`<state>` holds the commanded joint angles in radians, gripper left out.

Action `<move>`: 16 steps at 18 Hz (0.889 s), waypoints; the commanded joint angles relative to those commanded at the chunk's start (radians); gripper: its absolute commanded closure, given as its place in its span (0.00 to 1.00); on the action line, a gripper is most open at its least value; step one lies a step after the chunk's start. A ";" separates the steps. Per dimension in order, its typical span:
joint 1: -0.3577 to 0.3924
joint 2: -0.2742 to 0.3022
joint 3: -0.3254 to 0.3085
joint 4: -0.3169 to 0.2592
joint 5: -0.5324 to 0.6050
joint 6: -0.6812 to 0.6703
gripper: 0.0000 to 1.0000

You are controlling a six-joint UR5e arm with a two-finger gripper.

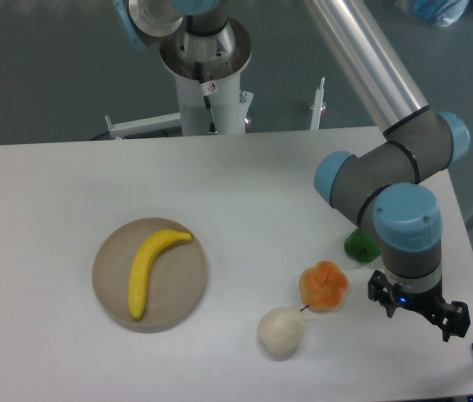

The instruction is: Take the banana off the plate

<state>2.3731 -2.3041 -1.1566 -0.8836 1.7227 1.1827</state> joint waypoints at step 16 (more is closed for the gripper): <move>-0.058 0.087 -0.049 -0.052 -0.003 -0.189 0.00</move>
<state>2.3148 -2.2168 -1.2055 -0.9356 1.7196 0.9941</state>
